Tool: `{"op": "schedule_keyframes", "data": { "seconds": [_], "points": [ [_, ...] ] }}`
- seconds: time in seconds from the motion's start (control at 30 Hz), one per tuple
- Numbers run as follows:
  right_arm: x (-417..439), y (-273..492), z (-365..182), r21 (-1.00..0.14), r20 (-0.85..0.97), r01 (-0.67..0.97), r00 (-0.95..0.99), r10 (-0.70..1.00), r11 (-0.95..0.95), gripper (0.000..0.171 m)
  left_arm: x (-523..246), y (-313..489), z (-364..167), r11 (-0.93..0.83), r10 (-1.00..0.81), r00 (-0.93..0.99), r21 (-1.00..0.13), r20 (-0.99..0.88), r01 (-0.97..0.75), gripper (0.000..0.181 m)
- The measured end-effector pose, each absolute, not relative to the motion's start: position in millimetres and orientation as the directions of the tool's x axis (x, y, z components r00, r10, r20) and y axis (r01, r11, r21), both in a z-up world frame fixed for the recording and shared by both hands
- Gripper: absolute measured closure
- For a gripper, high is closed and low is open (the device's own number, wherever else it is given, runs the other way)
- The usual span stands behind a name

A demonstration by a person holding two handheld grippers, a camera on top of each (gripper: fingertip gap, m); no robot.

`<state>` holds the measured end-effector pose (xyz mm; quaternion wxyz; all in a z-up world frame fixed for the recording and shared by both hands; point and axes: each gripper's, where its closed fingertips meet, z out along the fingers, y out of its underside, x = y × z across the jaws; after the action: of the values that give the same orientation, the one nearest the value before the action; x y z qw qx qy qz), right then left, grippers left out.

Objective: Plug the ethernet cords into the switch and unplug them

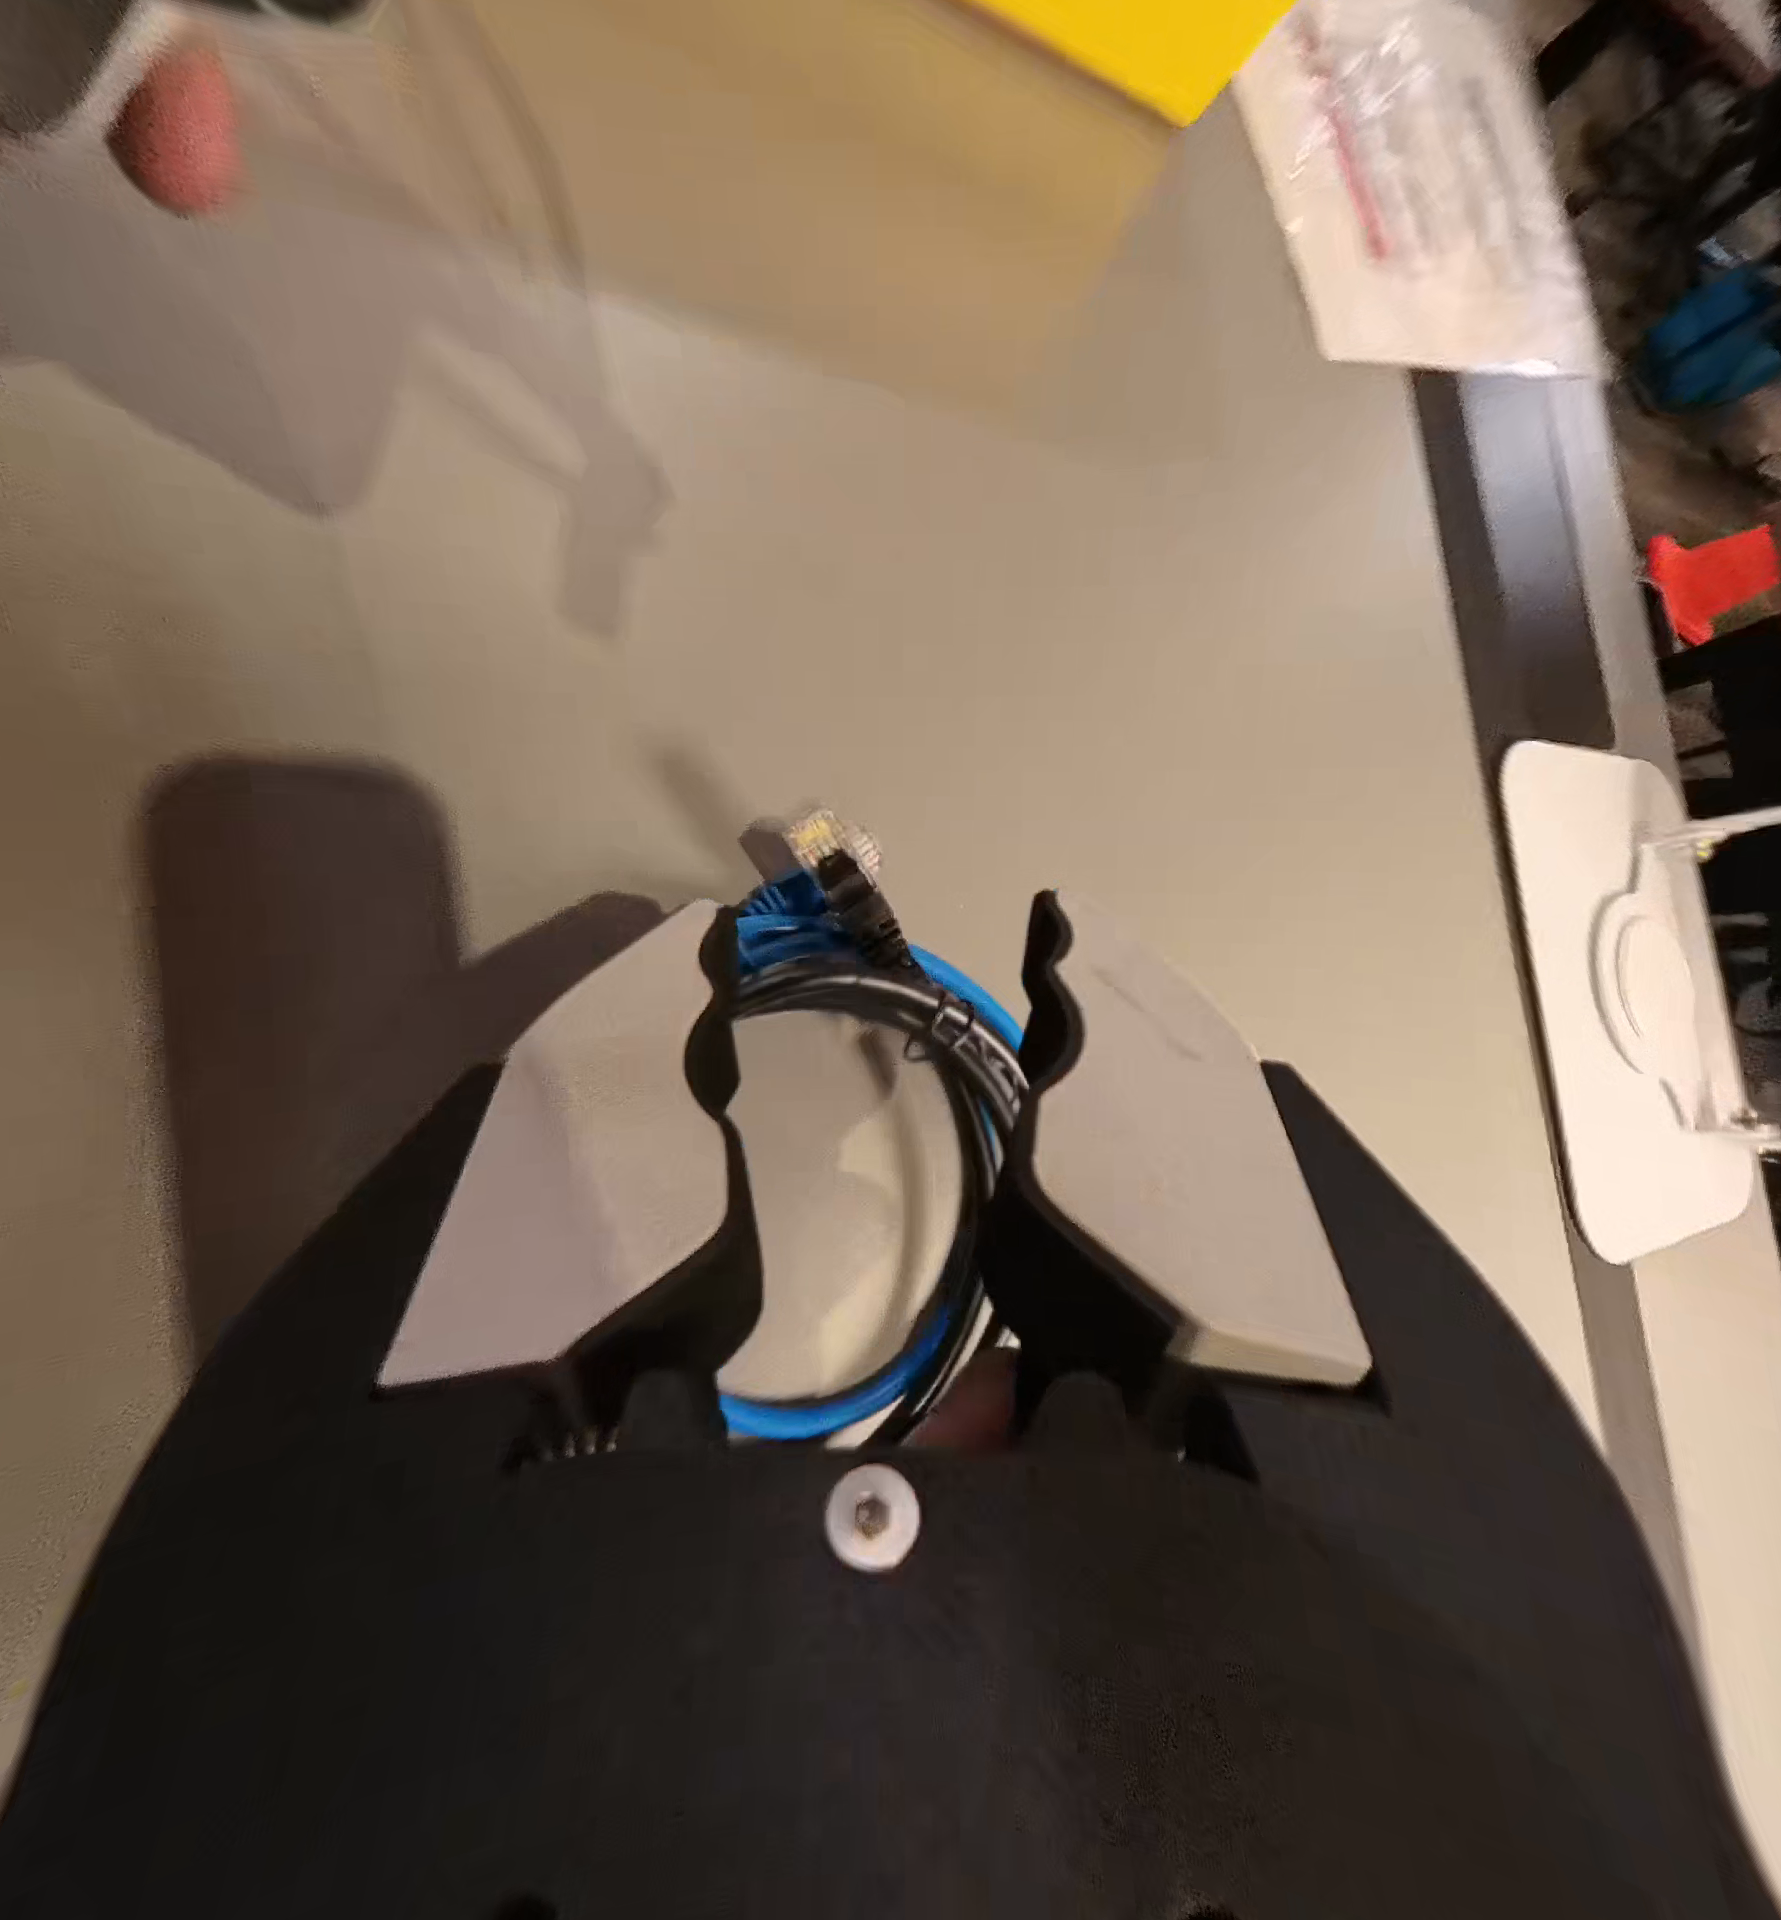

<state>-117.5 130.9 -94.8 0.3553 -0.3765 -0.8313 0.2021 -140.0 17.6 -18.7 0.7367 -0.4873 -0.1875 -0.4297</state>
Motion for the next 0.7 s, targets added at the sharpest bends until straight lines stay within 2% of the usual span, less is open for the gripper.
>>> {"op": "schedule_keyframes", "data": {
  "seconds": [0.13, 0.3, 0.37, 0.43, 0.6, 0.7],
  "points": [
    [-132.8, 140.8, -113.5, -0.45, 0.499, 0.523, -0.525, 0.69, 0.724, 0.117, -140.0, 22.5, -20.6, 0.124, -0.454, 0.541, -0.55, 0.709, 0.826, 0.155],
    [-139.3, 134.8, -124.1, -0.438, 0.403, 0.577, -0.559, 0.725, 0.689, 0.124, -141.0, 26.9, -22.6, 0.094, -0.458, 0.511, -0.532, 0.727, 0.841, 0.155],
    [-139.1, 139.2, -131.4, -0.393, 0.416, 0.605, -0.554, 0.721, 0.692, 0.136, -140.5, 26.5, -22.4, 0.095, -0.46, 0.513, -0.535, 0.724, 0.84, 0.155],
    [-142.1, 141.7, -130.0, -0.402, 0.469, 0.593, -0.521, 0.713, 0.698, 0.156, -140.7, 25.5, -21.8, 0.099, -0.463, 0.514, -0.534, 0.722, 0.84, 0.155],
    [-137.7, 175.0, -68.1, -0.593, 0.649, 0.485, -0.184, 0.738, 0.643, 0.157, -141.8, 23.8, -21.1, 0.11, -0.466, 0.514, -0.529, 0.72, 0.841, 0.155],
    [-99.7, 227.0, 8.5, -0.695, 0.706, 0.4, 0.22, 0.673, 0.598, 0.158, -140.9, 24.2, -21.2, 0.114, -0.46, 0.526, -0.54, 0.716, 0.834, 0.155]
  ]
}}
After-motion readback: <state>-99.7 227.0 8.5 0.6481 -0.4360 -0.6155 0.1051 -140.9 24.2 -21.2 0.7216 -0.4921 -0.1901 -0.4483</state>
